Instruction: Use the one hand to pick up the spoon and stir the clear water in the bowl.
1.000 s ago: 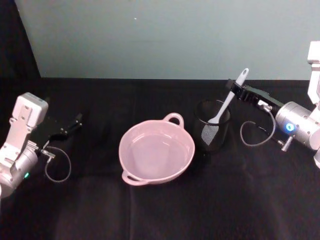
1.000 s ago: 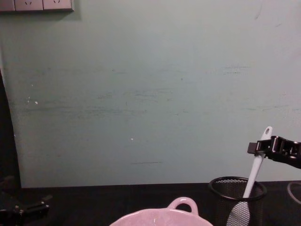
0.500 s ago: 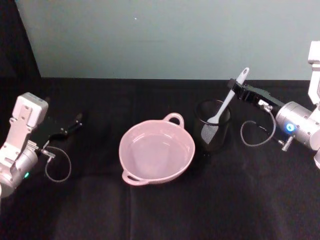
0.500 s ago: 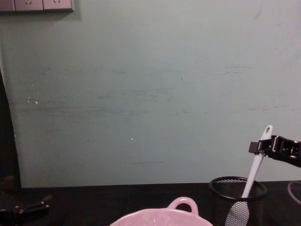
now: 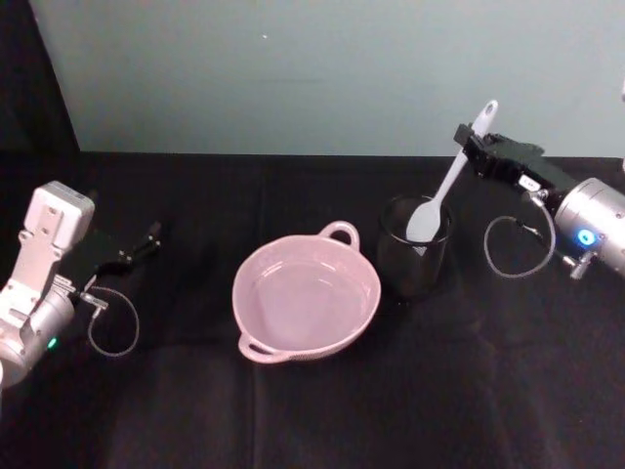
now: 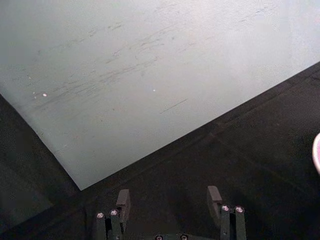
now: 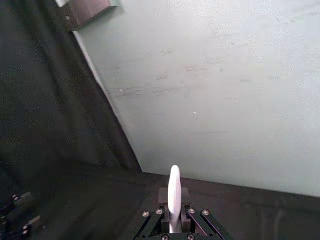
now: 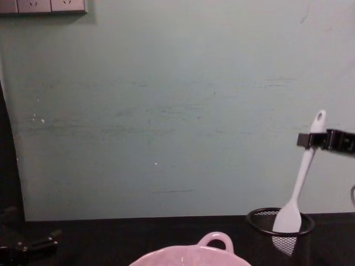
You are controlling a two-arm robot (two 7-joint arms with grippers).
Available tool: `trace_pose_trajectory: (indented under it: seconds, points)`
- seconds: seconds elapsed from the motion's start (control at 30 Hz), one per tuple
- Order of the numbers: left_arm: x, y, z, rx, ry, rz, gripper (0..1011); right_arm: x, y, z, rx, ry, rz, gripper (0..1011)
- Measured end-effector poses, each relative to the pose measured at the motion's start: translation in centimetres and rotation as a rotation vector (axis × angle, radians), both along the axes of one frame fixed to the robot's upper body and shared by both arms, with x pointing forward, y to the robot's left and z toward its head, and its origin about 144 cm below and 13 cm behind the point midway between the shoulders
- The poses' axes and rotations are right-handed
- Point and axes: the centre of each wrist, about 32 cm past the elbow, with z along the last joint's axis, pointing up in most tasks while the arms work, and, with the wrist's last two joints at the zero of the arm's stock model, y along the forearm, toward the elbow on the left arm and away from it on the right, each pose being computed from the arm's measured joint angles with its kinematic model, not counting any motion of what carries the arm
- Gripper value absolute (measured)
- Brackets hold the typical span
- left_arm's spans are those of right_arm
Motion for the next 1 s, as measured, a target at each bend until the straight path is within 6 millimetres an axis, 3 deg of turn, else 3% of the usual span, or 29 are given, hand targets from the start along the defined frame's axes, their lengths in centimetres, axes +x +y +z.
trace_pose_trajectory:
  seconds: [0.33, 0.53, 1.0]
  points:
    - [0.0, 0.0, 0.0, 0.0, 0.0, 0.0, 1011, 0.2, -0.2, 4.5, -0.042, -0.06, 0.083, 114]
    - [0.0, 0.0, 0.0, 0.0, 0.0, 0.0, 1011, 0.1, 0.7, 7.0, -0.04, -0.129, 0.139, 114]
    - [0.0, 0.0, 0.0, 0.0, 0.0, 0.0, 1011, -0.4, 4.6, 7.8, -0.076, -0.172, 0.314, 114]
